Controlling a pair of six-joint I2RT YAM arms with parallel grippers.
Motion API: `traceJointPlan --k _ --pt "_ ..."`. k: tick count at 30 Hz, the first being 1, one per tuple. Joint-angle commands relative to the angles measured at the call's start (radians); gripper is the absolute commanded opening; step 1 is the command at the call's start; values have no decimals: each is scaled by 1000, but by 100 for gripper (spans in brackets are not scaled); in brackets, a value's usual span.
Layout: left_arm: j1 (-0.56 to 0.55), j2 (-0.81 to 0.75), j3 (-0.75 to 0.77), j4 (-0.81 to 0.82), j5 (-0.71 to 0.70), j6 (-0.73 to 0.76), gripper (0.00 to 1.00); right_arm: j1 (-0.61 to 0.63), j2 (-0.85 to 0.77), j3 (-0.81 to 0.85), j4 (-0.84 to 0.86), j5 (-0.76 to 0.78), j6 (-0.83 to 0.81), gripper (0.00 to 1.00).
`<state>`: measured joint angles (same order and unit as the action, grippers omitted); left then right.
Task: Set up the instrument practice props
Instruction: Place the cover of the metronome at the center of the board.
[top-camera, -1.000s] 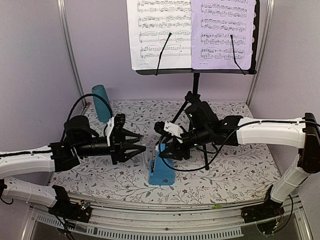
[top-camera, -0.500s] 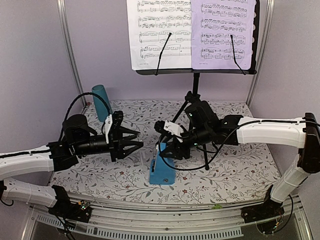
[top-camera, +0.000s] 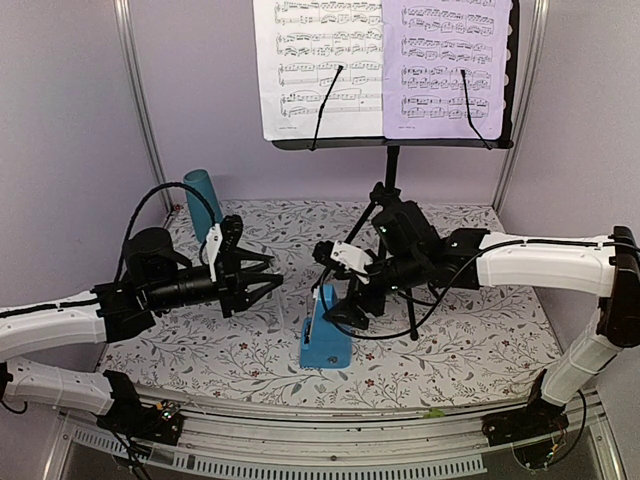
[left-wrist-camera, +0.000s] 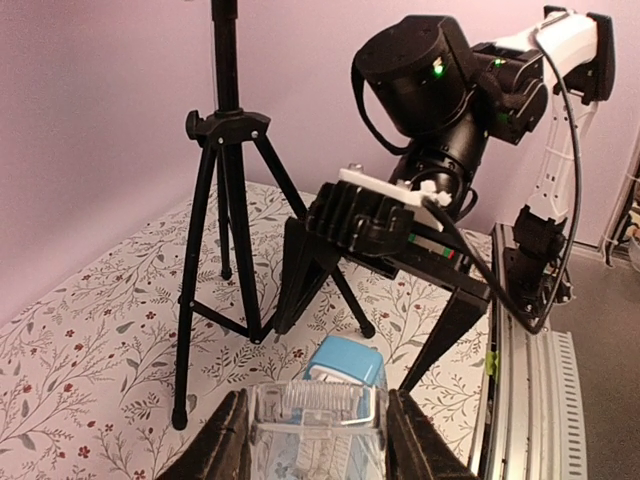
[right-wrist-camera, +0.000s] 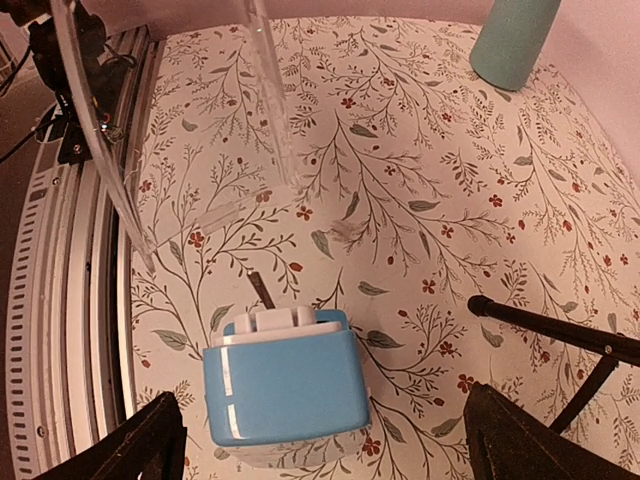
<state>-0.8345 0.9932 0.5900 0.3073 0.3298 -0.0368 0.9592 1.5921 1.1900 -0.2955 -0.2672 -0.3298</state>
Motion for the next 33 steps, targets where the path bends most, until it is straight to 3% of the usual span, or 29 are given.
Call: traceJointPlan --k 1,12,19,23,33 --pt "28 -19 6 -17 -56 -28 0 -1 -63 12 -5 15 12 99" --pt "88 88 115 -204 -285 -194 0 -3 -205 -61 67 75 66 99" --pt "172 374 416 -529 -355 -310 0 -13 -312 -135 150 105 145 99" --pt "213 545 558 -652 -359 -353 6 -27 -346 -170 171 96 193 99" --pt "303 846 802 -737 -325 -372 10 -28 -383 -260 236 117 267 99"
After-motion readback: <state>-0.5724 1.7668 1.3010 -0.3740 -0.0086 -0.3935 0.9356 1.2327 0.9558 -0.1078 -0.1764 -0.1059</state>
